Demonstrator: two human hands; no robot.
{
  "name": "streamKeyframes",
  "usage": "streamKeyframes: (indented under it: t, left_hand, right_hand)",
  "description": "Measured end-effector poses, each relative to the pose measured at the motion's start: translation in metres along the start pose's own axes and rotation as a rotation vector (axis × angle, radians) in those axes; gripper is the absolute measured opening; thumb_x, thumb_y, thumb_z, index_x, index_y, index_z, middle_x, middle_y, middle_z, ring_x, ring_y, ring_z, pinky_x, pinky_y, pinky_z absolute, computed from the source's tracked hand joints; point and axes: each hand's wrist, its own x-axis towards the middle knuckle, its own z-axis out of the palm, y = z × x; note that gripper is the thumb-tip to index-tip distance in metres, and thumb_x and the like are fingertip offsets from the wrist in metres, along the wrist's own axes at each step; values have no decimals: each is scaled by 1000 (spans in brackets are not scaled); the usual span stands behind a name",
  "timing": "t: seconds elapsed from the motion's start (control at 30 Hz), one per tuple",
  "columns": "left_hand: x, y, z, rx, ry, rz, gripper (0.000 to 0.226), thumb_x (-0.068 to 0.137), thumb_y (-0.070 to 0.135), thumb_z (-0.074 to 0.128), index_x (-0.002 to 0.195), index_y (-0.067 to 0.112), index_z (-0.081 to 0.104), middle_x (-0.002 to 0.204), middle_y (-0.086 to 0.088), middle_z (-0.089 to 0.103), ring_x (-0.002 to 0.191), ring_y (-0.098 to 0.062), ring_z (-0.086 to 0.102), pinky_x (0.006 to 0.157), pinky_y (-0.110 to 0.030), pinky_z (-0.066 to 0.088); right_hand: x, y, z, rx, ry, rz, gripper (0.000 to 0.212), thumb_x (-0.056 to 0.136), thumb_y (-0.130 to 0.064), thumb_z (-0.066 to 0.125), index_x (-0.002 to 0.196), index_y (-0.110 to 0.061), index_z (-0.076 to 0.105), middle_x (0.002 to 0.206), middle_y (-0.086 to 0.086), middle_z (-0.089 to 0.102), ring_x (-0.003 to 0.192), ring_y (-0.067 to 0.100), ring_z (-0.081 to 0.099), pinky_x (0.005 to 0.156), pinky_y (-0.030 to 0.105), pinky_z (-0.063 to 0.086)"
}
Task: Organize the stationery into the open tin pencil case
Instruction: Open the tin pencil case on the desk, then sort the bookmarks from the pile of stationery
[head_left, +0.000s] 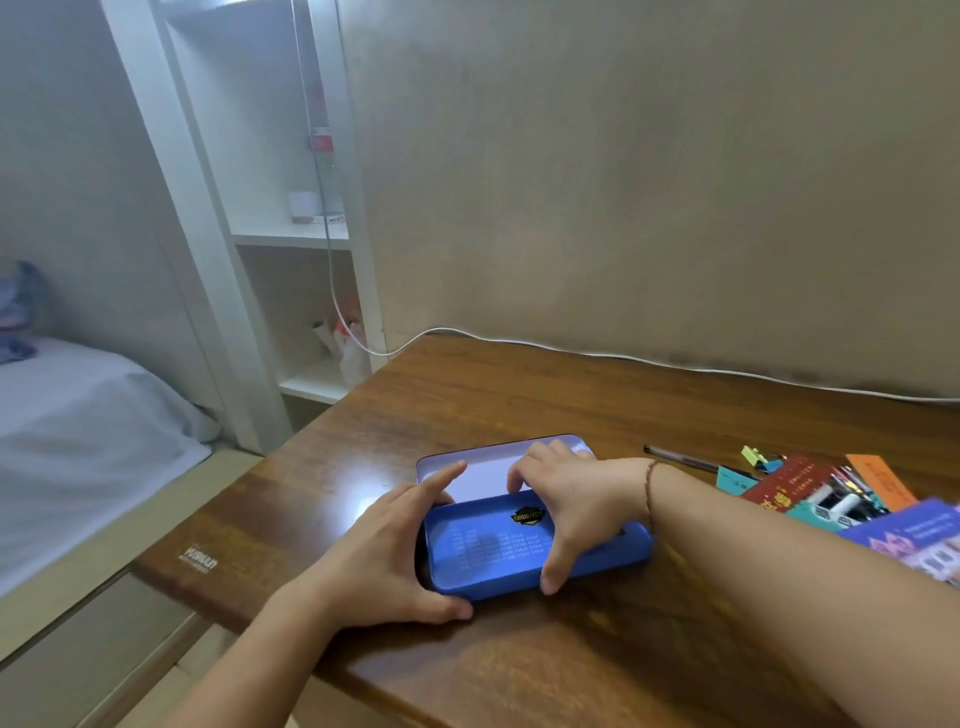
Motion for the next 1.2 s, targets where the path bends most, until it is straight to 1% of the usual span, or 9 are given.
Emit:
streamKeyframes:
  t: [0.23, 0.37, 0.5, 0.67, 0.77, 0.9, 1.07, 1.13, 1.2]
  left_hand:
    - [1, -1, 1, 11, 9, -6, 120, 56, 62, 84, 144, 61, 3, 133, 18, 42, 126, -2, 40, 107, -22, 33]
    - [2, -1, 1, -1, 6, -6, 125, 57, 57, 89, 144, 59, -1, 135, 24, 35, 128, -1, 36, 104, -18, 31]
    - [1, -3, 1, -131, -15, -41, 142, 56, 50, 93, 145, 57, -18, 139, 31, 27, 134, 4, 29, 108, -20, 22]
    - [16, -5, 3, -91, 2, -78, 128, 56, 66, 85, 146, 59, -6, 145, 23, 33, 138, -8, 33, 115, -35, 32]
    - [33, -6, 3, -89, -27, -72, 117, 58, 70, 75, 138, 70, -10, 145, 20, 37, 141, -16, 34, 117, -36, 29]
    - [51, -8, -3, -125, -108, -107, 120, 46, 84, 74, 134, 73, -8, 152, 10, 41, 147, -12, 28, 121, -36, 22]
    - [56, -7, -3, -112, -172, -111, 109, 50, 71, 77, 136, 67, 9, 148, 17, 34, 142, -7, 30, 116, -28, 25]
    - [56, -4, -7, -71, -241, -103, 97, 55, 66, 75, 133, 69, 16, 153, 24, 24, 149, -5, 16, 123, -33, 17]
    - [53, 2, -12, -112, -317, -97, 95, 57, 66, 75, 133, 69, 19, 155, 34, 13, 150, 1, 2, 124, -32, 9]
  right_hand:
    - [-1, -5, -5, 40, -49, 45, 96, 54, -57, 84, 129, -33, 30, 127, -7, 35, 110, 12, 32, 97, 37, 36]
    - [-11, -4, 2, 20, 150, -3, 99, 51, -58, 85, 127, -32, 26, 126, -9, 33, 112, 11, 31, 102, 36, 32]
    - [-26, -4, 6, 57, 307, -19, 100, 53, -58, 83, 129, -34, 22, 124, -12, 31, 107, 7, 29, 95, 28, 27]
    - [-63, 1, 0, 194, 525, -62, 87, 58, -58, 78, 122, -39, 23, 118, -16, 29, 113, 6, 34, 102, 32, 37]
    - [-93, -2, 16, 296, 436, -110, 81, 64, -57, 76, 128, -44, 28, 125, -21, 32, 119, 1, 35, 103, 26, 40]
    - [-106, -1, 53, 179, 342, -87, 89, 70, -63, 69, 145, -39, 25, 143, -19, 31, 131, -2, 24, 113, 21, 19]
    - [-105, 7, 76, 185, 395, -3, 88, 74, -68, 62, 147, -37, 25, 151, -18, 30, 137, 1, 21, 113, 24, 10]
    - [-106, 10, 79, 129, 405, -20, 84, 74, -72, 58, 146, -37, 29, 154, -18, 26, 141, 4, 15, 116, 30, 5]
    - [-114, 16, 77, 124, 476, -20, 77, 75, -73, 55, 141, -38, 40, 150, -19, 32, 139, 2, 18, 117, 31, 9]
